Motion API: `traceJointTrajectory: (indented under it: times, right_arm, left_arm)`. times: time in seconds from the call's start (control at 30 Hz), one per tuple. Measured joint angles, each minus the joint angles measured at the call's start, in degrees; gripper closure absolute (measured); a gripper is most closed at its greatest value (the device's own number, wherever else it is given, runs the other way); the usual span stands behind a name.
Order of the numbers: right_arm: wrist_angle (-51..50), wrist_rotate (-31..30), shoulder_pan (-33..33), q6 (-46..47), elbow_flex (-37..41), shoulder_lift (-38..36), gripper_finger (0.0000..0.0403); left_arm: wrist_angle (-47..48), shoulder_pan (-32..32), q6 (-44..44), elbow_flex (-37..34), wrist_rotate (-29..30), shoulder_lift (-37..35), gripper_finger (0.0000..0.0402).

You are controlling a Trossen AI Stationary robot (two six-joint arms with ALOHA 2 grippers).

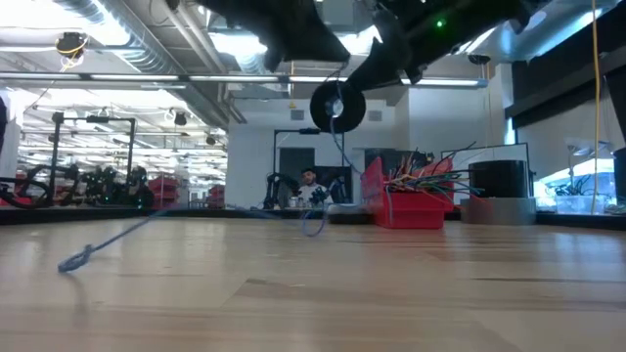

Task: Coil cords
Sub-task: Coil the blue wire into the black spool

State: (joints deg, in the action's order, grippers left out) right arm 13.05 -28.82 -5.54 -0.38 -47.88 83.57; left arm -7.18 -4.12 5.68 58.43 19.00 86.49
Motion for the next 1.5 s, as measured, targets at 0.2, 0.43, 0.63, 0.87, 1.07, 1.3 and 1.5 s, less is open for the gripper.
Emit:
traceJointTrajectory:
  times: [0.2,0.43,0.63,0.87,1.07,1.3,1.5]
  right_arm:
    - [0.05,2.53,-0.04,0.47,0.00,0.00,0.0395]
    - [-1.93,2.99,-0.06,1.61,0.00,-0.04,0.0395]
    - [-1.83,2.99,-0.06,1.61,0.00,-0.04,0.0395]
    - [0.63,2.92,-0.05,1.61,0.00,-0.04,0.0395]
    - [3.80,2.47,-0.04,1.59,0.00,-0.04,0.0395]
    - [7.91,2.76,-0.04,0.36,0.00,-0.04,0.0395]
    - [12.14,2.43,-0.02,-1.58,0.13,-0.02,0.0395]
  left_arm:
    - [0.14,0.17,-0.70,-0.01,0.52,0.63,0.0396]
    - [0.13,0.71,-3.69,0.81,4.83,-3.20,0.0396]
    - [0.34,2.02,-2.86,0.85,4.68,-3.57,0.0396]
    - [-3.77,0.27,-1.11,0.85,-2.08,-0.38,0.0396]
    - [-3.59,-0.87,0.38,0.87,-2.05,0.49,0.0396]
    - [-5.72,-0.87,1.30,0.90,-1.84,4.34,0.0396]
    - [-5.84,-0.81,0.86,0.90,2.14,5.29,0.0396]
